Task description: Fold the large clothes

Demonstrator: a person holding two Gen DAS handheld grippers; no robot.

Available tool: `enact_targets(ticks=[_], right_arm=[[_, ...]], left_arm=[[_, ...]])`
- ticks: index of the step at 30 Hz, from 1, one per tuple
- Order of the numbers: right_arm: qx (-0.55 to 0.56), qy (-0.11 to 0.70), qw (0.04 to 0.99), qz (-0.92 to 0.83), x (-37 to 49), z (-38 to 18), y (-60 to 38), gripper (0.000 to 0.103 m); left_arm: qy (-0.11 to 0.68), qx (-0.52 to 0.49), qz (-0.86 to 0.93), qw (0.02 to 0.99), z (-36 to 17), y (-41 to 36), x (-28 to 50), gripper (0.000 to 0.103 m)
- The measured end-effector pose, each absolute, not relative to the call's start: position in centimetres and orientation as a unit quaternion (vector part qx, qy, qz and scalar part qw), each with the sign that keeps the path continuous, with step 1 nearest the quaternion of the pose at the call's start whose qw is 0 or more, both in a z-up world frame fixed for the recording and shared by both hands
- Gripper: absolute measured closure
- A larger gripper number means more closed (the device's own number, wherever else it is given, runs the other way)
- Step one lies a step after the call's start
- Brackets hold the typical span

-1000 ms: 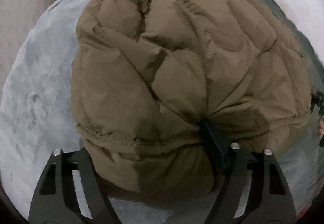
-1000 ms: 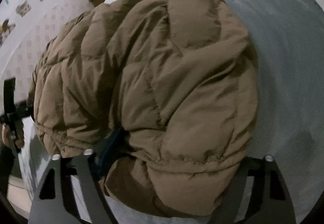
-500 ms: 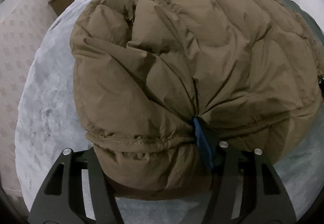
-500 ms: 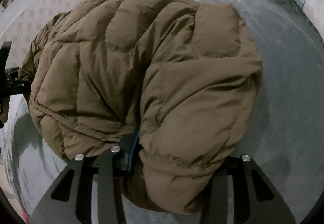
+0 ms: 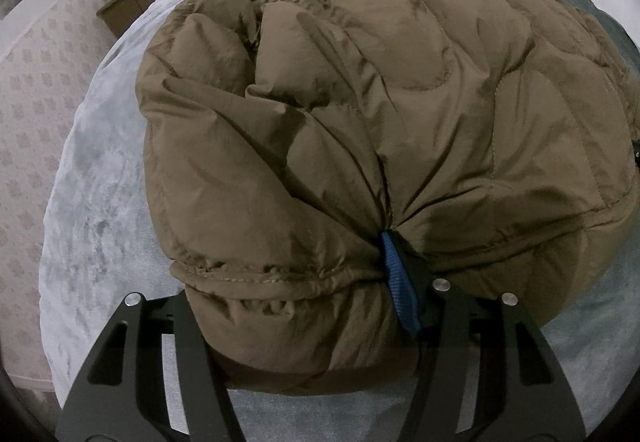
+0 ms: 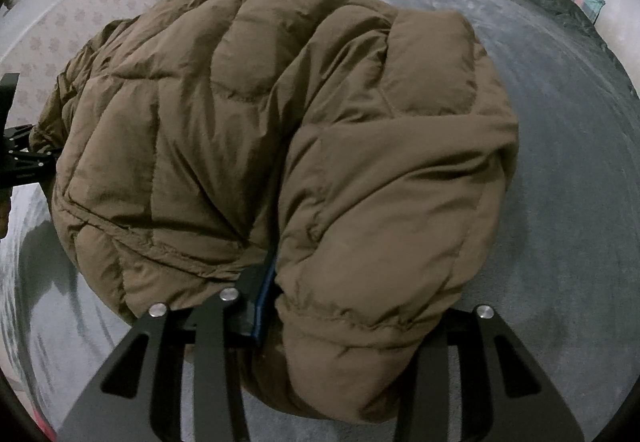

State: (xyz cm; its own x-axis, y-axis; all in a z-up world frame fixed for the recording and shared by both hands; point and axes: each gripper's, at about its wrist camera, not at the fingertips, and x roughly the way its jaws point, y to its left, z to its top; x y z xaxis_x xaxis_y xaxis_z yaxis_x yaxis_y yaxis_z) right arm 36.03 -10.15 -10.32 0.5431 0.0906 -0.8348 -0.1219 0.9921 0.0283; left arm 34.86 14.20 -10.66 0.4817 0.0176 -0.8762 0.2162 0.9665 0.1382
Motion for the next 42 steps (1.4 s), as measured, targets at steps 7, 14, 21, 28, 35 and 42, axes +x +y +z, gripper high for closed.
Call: enact_targets(ticks=[7, 14, 21, 28, 35, 42], right_arm=[[-0.018, 0.474, 0.878, 0.060, 36.0, -10.4, -10.3, 0.063], [-0.019, 0.473, 0.879, 0.060, 35.8, -10.4, -10.4, 0.063], [-0.021, 0.474, 0.878, 0.060, 35.7, -10.3, -10.5, 0.063], [-0.039, 0.474, 0.878, 0.054, 35.8, -10.1, -10.3, 0.063], [-0.123, 0.455, 0.881, 0.033, 35.2, -8.2, -9.0, 0.074], [-0.127, 0.426, 0.896, 0.020, 32.8, -6.3, -10.9, 0.082]], left_arm=[[0.504, 0.123, -0.058, 0.853, -10.4, 15.9, 34.0, 0.044], [0.503, 0.125, -0.058, 0.853, -10.0, 16.0, 33.7, 0.044], [0.502, 0.128, -0.061, 0.853, -9.8, 15.9, 33.7, 0.044], [0.503, 0.135, -0.058, 0.852, -9.0, 15.9, 33.7, 0.045], [0.495, 0.151, -0.052, 0.854, -7.4, 15.0, 33.1, 0.064], [0.486, 0.134, -0.070, 0.860, -4.6, 13.1, 31.1, 0.074]])
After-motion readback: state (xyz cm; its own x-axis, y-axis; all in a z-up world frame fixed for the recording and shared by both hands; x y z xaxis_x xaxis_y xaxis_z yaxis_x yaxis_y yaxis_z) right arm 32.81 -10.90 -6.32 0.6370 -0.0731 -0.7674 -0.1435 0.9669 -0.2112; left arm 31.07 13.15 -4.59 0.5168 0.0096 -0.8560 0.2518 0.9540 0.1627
